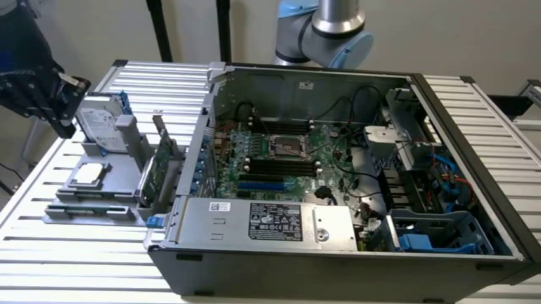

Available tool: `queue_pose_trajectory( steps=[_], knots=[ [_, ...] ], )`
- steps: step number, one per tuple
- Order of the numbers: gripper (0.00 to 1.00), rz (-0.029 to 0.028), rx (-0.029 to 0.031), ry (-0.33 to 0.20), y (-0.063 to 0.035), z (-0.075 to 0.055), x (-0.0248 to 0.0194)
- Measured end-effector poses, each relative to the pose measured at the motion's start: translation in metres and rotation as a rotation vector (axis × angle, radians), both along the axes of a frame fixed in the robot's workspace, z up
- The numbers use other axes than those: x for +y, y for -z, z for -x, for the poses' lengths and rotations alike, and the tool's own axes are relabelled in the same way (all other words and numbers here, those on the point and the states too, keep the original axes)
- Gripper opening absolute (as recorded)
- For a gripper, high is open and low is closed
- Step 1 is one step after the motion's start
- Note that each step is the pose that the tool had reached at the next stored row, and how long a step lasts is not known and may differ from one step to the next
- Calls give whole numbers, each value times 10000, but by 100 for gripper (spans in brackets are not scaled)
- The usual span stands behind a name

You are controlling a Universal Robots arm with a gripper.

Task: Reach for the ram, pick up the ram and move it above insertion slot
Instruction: 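Reach for the ram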

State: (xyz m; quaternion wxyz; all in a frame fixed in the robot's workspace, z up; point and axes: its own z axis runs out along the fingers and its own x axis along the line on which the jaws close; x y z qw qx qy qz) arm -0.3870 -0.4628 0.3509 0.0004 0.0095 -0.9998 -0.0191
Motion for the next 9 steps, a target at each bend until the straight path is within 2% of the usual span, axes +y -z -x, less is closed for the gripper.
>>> queue_pose_trajectory(
  steps=[5,9],
  knots=[
    [11,0,-1,0,0,13,-106],
    [11,-1,0,2,-1,15,-130]
  ],
)
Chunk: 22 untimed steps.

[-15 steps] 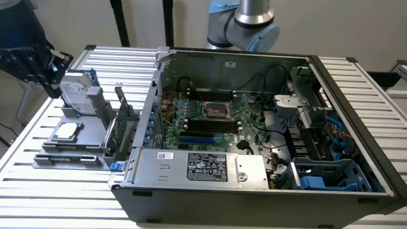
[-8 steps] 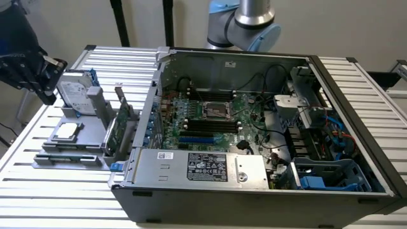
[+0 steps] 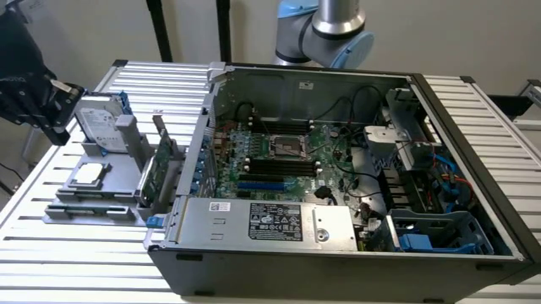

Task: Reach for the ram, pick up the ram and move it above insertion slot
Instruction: 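Reach for the ram, then pick up the ram and move it above insertion slot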

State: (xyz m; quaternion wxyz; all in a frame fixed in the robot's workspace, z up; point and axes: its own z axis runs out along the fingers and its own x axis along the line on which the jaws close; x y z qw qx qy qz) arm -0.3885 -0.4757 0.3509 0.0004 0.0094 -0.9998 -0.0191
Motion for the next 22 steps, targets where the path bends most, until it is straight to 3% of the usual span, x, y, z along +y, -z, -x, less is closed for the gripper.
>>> queue_pose_trajectory(
  steps=[6,22],
  knots=[
    [11,-26,-1,-342,-18,0,-5],
    [11,-25,4,-2949,-35,1,-5]
  ],
)
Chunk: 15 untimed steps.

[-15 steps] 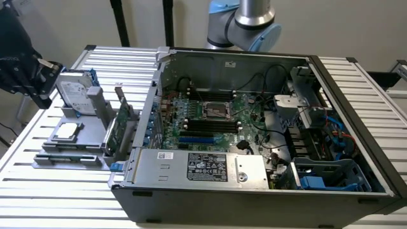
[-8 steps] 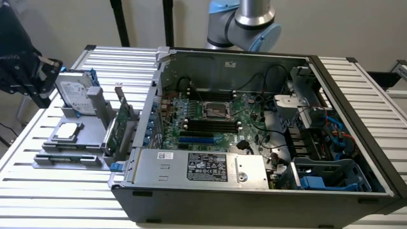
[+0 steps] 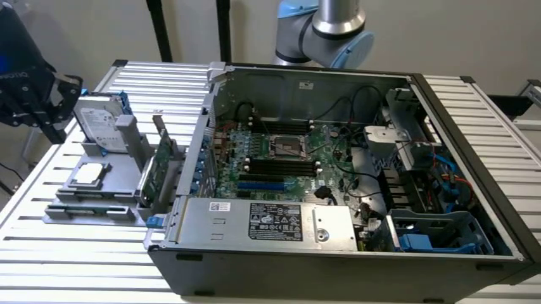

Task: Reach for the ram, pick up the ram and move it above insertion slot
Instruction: 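Pick up the ram and move it above insertion slot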

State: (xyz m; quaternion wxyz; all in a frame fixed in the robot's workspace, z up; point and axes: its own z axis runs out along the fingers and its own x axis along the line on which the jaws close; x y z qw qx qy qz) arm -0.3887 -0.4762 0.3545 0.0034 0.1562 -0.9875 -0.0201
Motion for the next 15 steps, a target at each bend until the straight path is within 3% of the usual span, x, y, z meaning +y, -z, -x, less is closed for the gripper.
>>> queue_pose_trajectory(
  steps=[15],
  knots=[
    [11,0,0,-2731,0,0,0]
  ],
)
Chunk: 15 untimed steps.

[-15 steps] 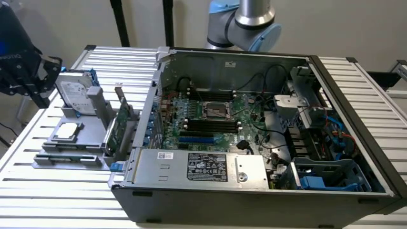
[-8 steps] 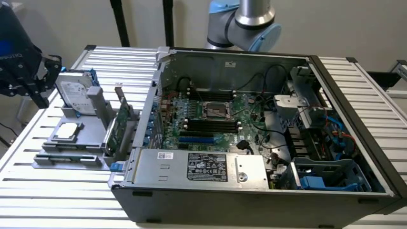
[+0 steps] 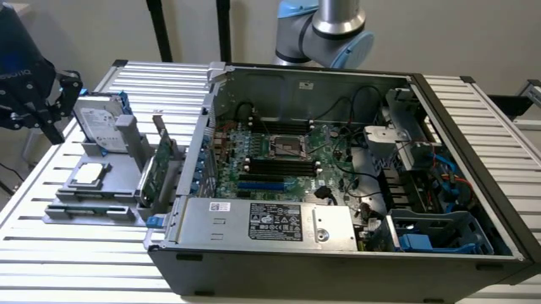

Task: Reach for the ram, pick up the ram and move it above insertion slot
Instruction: 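Pick up the ram and move it above insertion slot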

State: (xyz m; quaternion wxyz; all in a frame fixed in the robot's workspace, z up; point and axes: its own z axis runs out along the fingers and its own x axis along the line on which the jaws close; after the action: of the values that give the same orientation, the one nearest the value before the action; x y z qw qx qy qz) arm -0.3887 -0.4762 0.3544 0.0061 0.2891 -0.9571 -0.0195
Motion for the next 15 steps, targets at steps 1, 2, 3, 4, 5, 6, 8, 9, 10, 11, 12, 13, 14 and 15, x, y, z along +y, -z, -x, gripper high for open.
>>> queue_pose_trajectory(
  steps=[1,2,3,4,5,6,8,9,10,11,12,13,14,15],
  knots=[
    [11,0,0,-181,0,0,0],
    [11,0,0,-370,0,0,0],
    [11,0,0,-551,0,0,0],
    [11,0,1,-736,0,0,0],
    [11,0,1,-911,0,0,0],
    [11,0,0,-1096,0,0,0],
    [11,0,1,-1451,0,0,0],
    [11,0,0,-1629,0,0,0],
    [11,0,0,-1827,0,0,0],
    [11,0,0,-2007,0,0,0],
    [11,0,1,-2186,0,0,0],
    [11,-1,0,-2373,0,0,0],
    [11,0,0,-2552,0,-1,-1],
    [11,0,0,-2738,0,-1,-1]
  ],
)
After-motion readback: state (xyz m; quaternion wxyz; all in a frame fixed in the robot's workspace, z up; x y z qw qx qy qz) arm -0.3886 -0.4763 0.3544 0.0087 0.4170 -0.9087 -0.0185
